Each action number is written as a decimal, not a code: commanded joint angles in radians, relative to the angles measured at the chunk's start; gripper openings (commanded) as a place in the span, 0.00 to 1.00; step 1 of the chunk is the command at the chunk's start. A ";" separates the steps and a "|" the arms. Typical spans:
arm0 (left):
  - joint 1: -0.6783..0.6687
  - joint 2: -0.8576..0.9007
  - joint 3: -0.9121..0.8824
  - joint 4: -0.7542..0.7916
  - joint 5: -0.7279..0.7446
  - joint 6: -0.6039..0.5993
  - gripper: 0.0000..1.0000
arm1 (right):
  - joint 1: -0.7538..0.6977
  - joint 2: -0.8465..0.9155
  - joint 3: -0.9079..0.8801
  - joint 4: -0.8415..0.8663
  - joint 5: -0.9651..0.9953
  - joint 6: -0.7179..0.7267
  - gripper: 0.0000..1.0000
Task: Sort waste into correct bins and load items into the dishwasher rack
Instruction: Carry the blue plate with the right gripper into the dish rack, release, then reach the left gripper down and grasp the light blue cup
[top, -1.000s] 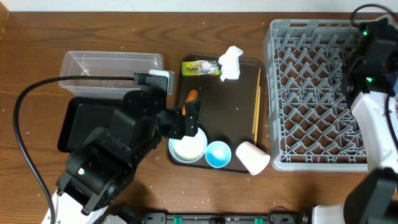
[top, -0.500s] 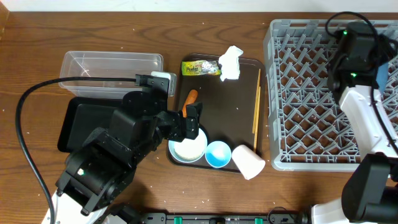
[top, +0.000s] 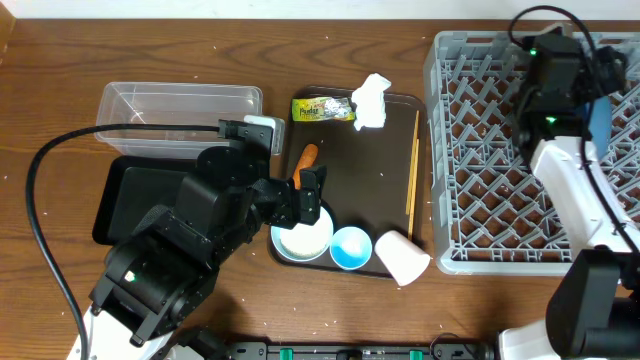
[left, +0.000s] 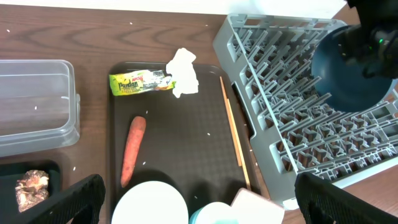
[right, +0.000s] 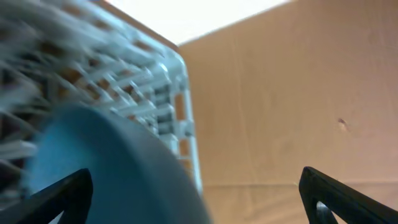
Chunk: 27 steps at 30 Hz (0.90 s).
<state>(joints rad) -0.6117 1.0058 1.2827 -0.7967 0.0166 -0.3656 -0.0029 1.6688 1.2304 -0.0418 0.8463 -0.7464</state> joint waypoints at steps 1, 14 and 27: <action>0.000 -0.008 0.016 0.001 0.002 0.010 0.98 | 0.042 -0.044 0.013 -0.006 -0.057 0.109 0.99; 0.000 -0.008 0.016 0.010 -0.027 0.018 0.98 | 0.267 -0.240 0.013 -0.436 -0.451 0.616 0.99; 0.000 -0.001 0.016 -0.077 -0.058 0.111 0.98 | 0.304 -0.270 0.013 -0.777 -1.089 0.892 0.88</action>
<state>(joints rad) -0.6117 1.0058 1.2827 -0.8516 -0.0078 -0.2859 0.2932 1.4033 1.2350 -0.7990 -0.0902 0.0795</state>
